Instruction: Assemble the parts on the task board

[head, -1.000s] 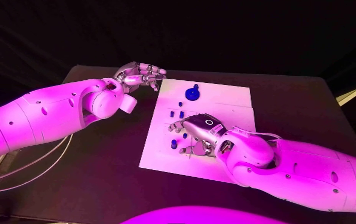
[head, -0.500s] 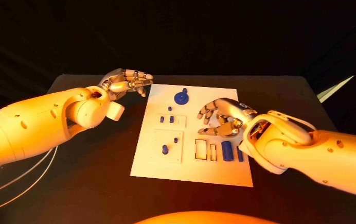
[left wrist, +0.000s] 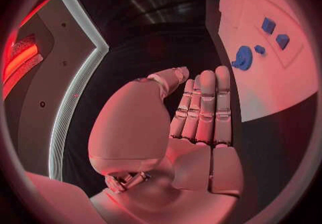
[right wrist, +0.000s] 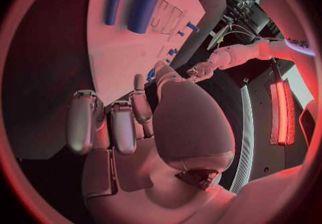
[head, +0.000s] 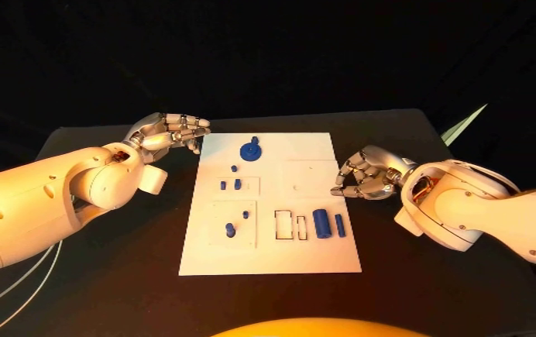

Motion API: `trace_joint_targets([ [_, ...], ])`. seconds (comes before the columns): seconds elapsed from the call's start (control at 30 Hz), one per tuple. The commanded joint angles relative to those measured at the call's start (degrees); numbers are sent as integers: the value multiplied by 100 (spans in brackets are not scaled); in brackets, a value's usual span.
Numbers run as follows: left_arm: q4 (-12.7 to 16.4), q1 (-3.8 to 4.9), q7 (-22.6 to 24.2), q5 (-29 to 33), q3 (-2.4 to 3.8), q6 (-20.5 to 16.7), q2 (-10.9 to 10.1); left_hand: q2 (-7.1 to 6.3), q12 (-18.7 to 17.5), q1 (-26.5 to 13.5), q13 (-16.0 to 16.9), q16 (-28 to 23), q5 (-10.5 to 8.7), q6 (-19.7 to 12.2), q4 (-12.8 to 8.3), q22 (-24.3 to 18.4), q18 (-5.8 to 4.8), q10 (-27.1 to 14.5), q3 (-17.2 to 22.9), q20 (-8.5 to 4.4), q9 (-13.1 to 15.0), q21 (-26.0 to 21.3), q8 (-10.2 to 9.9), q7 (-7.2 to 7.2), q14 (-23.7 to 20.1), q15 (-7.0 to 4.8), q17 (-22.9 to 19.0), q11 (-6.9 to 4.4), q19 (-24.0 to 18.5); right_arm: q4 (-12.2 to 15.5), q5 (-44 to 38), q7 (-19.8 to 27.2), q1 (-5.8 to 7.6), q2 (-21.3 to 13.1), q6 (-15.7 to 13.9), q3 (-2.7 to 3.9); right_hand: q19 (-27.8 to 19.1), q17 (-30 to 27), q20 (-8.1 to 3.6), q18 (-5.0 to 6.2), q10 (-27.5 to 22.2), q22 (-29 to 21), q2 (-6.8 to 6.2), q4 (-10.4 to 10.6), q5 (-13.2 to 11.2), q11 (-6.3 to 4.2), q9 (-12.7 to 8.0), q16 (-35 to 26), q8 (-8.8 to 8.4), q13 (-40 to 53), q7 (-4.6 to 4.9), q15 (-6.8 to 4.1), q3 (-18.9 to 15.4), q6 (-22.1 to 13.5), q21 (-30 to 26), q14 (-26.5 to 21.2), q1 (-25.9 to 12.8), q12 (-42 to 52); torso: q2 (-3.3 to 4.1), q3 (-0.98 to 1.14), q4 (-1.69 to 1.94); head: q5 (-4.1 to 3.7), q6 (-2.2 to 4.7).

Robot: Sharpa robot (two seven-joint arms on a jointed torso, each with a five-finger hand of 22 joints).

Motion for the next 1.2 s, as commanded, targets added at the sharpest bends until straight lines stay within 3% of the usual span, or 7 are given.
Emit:
trace_joint_targets([
  [0.03,29,-13,18,14,3,12,14,77,98,-53,79,-86,49,-71,55,-59,-9,-126,-136,31,-61,-70,-114,14,-39,-15,-47,9,-15,66,-180,-177,-50,-61,58,-27,421,766,-116,-127,780,1274,8,50,39,-105,110,145,182,164,-7,-26,-253,-267,255,452,-233,129,-36,-6,-40,-24,-36],
  [0.3,54,-28,23,27,3,18,20,77,98,-53,79,-86,49,-71,55,-59,-9,-126,-136,31,-61,-70,-114,14,-39,-15,-47,9,-15,109,-559,-465,-351,48,32,-67,442,915,-114,-154,802,1323,65,55,336,-110,225,218,220,309,-18,-27,-598,-289,437,473,-469,145,-55,-27,-73,5,-55],
  [0.57,73,-31,24,29,3,15,6,77,104,-59,80,-82,49,-68,62,-61,-10,-124,-138,32,-60,-73,-112,13,-37,-15,-46,7,-14,67,-774,-586,-573,280,28,-73,449,970,-111,-164,820,1337,118,59,354,-109,264,243,225,366,-18,-24,-783,-304,503,482,-582,147,-51,-35,-72,21,-66],
  [0.93,76,-31,10,29,3,10,-13,77,104,-59,80,-82,49,-68,62,-61,-10,-124,-138,32,-60,-73,-112,13,-37,-15,-46,7,-14,40,-857,-653,-682,471,51,-73,462,1042,-110,-181,864,1359,202,62,380,-113,305,274,242,450,-25,-25,-954,-290,608,496,-710,172,-45,-29,-76,45,-45],
  [1.2,72,-31,-1,29,3,18,-18,74,108,-65,81,-78,50,-69,67,-64,-9,-127,-141,33,-60,-77,-112,13,-38,-15,-46,7,-14,-17,-915,-846,-699,560,321,-73,460,1055,-116,-181,866,1361,246,74,257,-130,376,280,291,480,-46,-37,-1263,-252,626,498,-1011,137,-43,-28,-76,49,-58],
])
